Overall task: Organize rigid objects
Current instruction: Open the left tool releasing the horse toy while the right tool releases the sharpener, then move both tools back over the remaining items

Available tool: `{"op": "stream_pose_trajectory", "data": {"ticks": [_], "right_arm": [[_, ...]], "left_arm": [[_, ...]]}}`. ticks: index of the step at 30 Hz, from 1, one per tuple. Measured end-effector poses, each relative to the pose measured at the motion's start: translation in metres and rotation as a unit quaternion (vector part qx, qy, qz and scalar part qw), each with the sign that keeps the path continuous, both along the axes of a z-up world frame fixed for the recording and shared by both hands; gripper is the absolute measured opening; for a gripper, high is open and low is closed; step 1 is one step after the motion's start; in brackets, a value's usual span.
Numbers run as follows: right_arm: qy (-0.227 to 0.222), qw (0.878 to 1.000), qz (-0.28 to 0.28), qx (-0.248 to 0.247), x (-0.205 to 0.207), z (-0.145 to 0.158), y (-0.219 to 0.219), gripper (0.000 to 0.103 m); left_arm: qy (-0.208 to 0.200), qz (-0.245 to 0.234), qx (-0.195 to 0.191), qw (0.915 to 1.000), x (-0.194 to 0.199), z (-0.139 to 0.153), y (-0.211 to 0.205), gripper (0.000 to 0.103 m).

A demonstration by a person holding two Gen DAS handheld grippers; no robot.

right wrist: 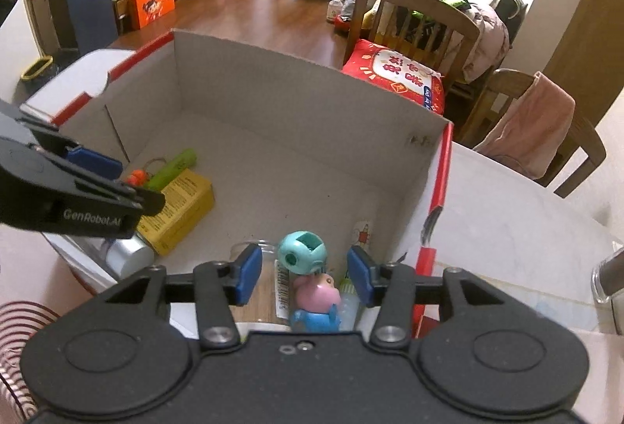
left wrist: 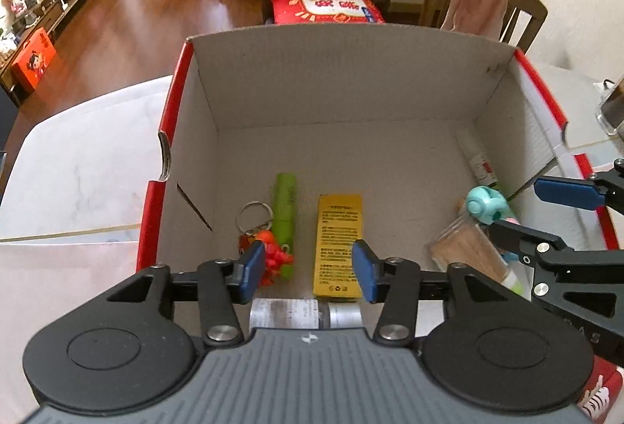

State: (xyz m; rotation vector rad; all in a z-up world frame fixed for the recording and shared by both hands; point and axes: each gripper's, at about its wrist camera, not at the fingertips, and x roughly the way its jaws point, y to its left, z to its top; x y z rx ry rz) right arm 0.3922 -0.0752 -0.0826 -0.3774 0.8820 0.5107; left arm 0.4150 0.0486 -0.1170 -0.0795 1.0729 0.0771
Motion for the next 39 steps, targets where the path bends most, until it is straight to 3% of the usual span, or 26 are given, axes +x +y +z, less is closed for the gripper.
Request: {"op": "stream_pose_trajectory", "data": {"ticks": [14,33,36,39], "right_arm": [[-0.025,0.997,-0.01,0.069,-0.04,0.057,-0.027,0.064],[-0.061,0.991,-0.004,0.12,-0.119,0.109,-0.05,0.078],[-0.065,0.989,-0.002,0.132,-0.133,0.114,-0.055,0.082],[-0.068,0.987,0.0,0.143,-0.147,0.118,-0.06,0.083]], "left_arm": [[-0.057,-0.006,0.013,0.9983,-0.04,0.05,-0.009,0.054],[-0.12,-0.027,-0.019,0.9923,-0.126,0.112,-0.025,0.054],[-0.13,-0.027,-0.021,0.991,-0.144,0.118,-0.025,0.064],[-0.142,-0.026,-0.02,0.9894,-0.162,0.123,-0.025,0.065]]}}
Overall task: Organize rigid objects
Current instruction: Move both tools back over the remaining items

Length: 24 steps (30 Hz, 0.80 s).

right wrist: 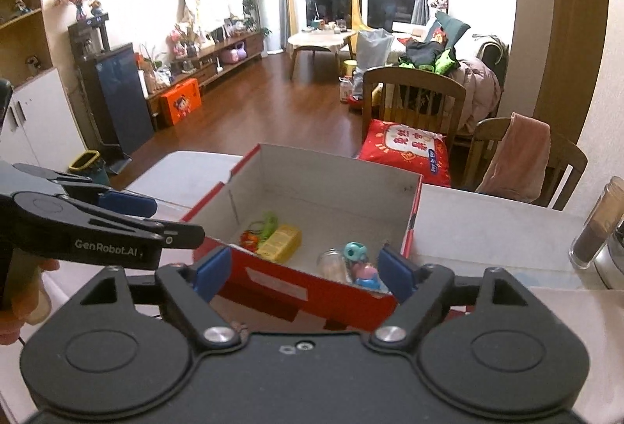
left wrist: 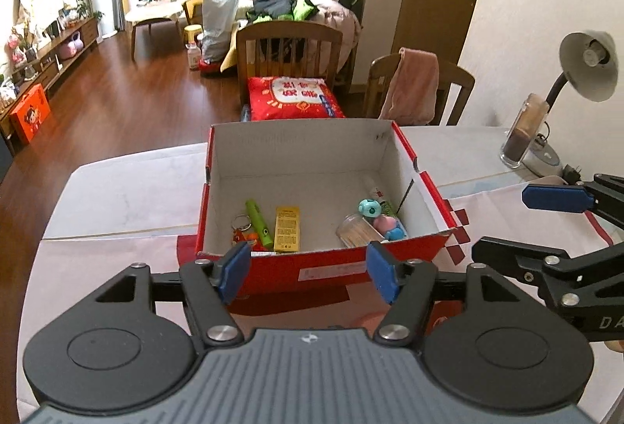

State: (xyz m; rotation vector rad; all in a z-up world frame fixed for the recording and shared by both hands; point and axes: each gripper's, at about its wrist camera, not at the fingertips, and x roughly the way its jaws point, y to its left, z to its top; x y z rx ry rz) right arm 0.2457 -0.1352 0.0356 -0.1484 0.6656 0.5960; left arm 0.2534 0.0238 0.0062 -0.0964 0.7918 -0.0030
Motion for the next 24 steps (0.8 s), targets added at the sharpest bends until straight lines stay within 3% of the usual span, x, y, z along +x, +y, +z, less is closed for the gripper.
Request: {"op": "stream_pose_trajectory", "data": {"ticks": [10,13,24], "right_arm": [[-0.005,1.0,0.01,0.021,-0.041,0.0,-0.011,0.09],[-0.007,1.0,0.017,0.016,-0.049,-0.007,-0.014,0.093],[-0.002,0.999,0.041,0.023,-0.071,-0.038,-0.021,0.103]], "left_arm": [[-0.015,-0.002,-0.002,0.9999,-0.05,0.002,-0.001,0.065],[-0.019,0.003,-0.003,0.9998,-0.061,-0.002,0.0,0.077],[-0.021,0.018,-0.013,0.9995,-0.086,-0.025,0.001,0.083]]}}
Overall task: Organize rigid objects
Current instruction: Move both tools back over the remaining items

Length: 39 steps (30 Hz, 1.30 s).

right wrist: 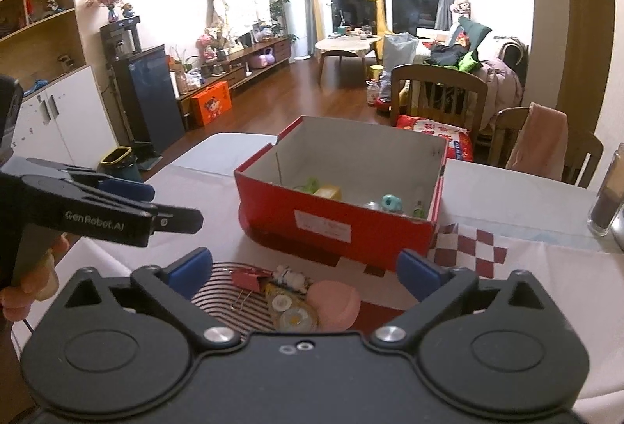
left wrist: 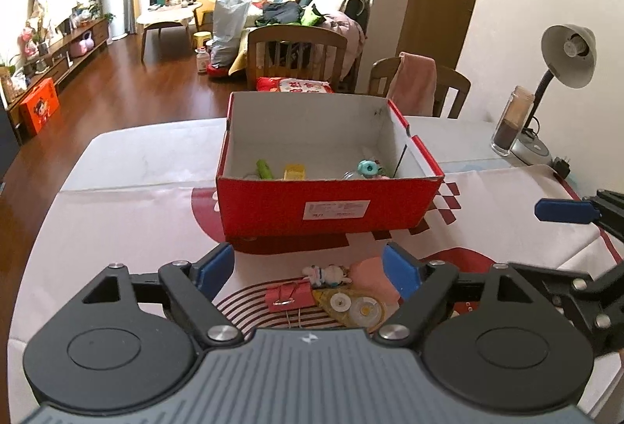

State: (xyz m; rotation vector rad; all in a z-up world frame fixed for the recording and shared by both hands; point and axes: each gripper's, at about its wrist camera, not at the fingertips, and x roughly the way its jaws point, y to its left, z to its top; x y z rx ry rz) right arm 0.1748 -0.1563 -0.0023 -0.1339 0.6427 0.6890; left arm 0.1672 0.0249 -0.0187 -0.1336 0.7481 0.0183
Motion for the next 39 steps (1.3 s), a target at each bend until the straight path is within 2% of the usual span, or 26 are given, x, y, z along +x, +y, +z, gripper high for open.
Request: {"op": "stream_pose_trajectory", "data": {"ticks": [6,11,21,26,30,32,34,39], "right_arm": [[0.026,1.0,-0.001,-0.009,0.0,-0.029,0.001,0.103],[0.03,0.999,0.005,-0.039,0.001,-0.055,0.005,0.102],[0.063,0.996,0.024,-0.061,0.012,-0.094,0.014,0.1],[0.069,0.994,0.044,-0.079,0.015,-0.111,0.026,0.094],[0.074,0.992,0.055,-0.082,0.021,-0.12,0.034,0.091],[0.079,0.992,0.058,-0.084,0.025,-0.124,0.037,0.085],[0.085,0.991,0.062,-0.087,0.029,-0.128,0.042,0.08],[0.093,0.99,0.067,-0.087,0.036,-0.133,0.048,0.079]], "left_arm": [[0.009,0.015,0.0,0.9998,-0.001,-0.025,0.0,0.083],[0.021,0.027,-0.001,0.9994,0.004,-0.05,0.0,0.083],[0.066,0.042,-0.003,0.9969,0.023,-0.102,-0.004,0.083],[0.077,0.041,0.006,0.9962,0.034,-0.118,-0.008,0.083],[0.085,0.046,-0.001,0.9954,0.045,-0.128,-0.008,0.083],[0.086,0.047,-0.004,0.9952,0.05,-0.133,-0.006,0.083],[0.086,0.052,-0.011,0.9949,0.054,-0.137,-0.001,0.083],[0.093,0.067,-0.036,0.9928,0.063,-0.147,0.009,0.083]]}}
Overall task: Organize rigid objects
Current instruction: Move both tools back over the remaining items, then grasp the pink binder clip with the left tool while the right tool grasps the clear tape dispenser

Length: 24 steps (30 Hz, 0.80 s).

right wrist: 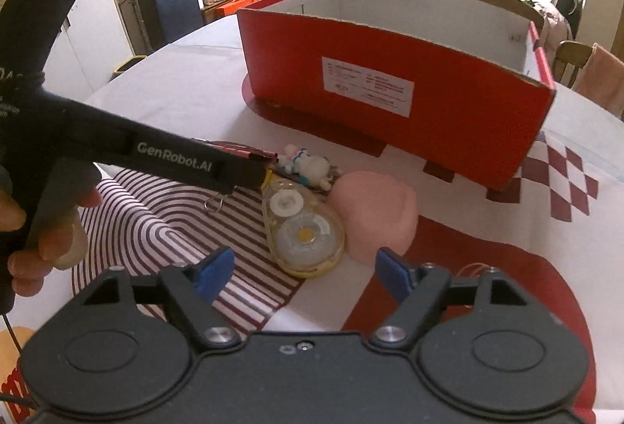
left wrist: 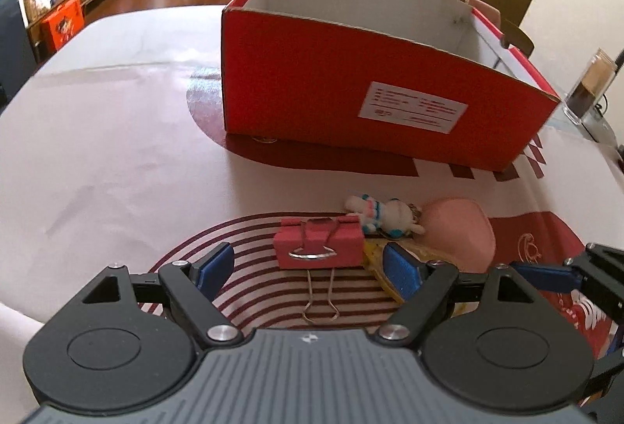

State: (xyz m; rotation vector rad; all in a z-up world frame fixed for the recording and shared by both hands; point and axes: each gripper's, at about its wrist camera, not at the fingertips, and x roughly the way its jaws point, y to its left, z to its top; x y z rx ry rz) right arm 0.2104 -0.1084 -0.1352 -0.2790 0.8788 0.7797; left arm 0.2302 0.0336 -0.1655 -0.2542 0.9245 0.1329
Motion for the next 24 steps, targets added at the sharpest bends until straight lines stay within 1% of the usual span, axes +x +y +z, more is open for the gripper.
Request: {"op": "stream_pose_trajectory", "data": {"ticks": [6,9,11,16,17,19,21,22,24], "right_arm": [[0.014,1.0,0.005,-0.001,0.007,-0.007,0.005,0.076],[0.018,1.0,0.005,-0.002,0.01,-0.011,0.009,0.075],[0.021,1.0,0.005,-0.004,0.011,-0.013,0.013,0.073],[0.006,1.0,0.014,-0.011,0.01,-0.014,0.023,0.071],[0.002,1.0,0.016,-0.015,0.01,-0.014,0.024,0.069],[-0.008,1.0,0.018,-0.024,0.008,-0.014,0.028,0.066],[-0.023,0.999,0.019,-0.037,0.006,-0.014,0.032,0.06],[-0.029,0.999,0.019,-0.041,0.004,-0.014,0.033,0.058],[-0.03,0.998,0.019,-0.043,0.003,-0.014,0.034,0.054]], "left_arm": [[0.008,0.001,-0.005,1.0,0.009,-0.01,0.003,0.083],[0.005,-0.001,-0.004,1.0,0.011,-0.011,0.003,0.083],[0.004,-0.006,-0.003,1.0,0.012,-0.011,0.003,0.083],[0.0,-0.015,-0.003,0.9999,0.013,-0.011,0.003,0.082],[0.0,-0.016,-0.003,0.9999,0.013,-0.011,0.003,0.08],[-0.002,-0.016,-0.005,0.9998,0.013,-0.01,0.002,0.072],[-0.002,-0.018,-0.01,0.9998,0.014,-0.009,0.001,0.063],[-0.003,-0.022,-0.011,0.9997,0.014,-0.008,0.0,0.06],[-0.005,-0.027,-0.007,0.9996,0.013,-0.006,-0.002,0.053]]}}
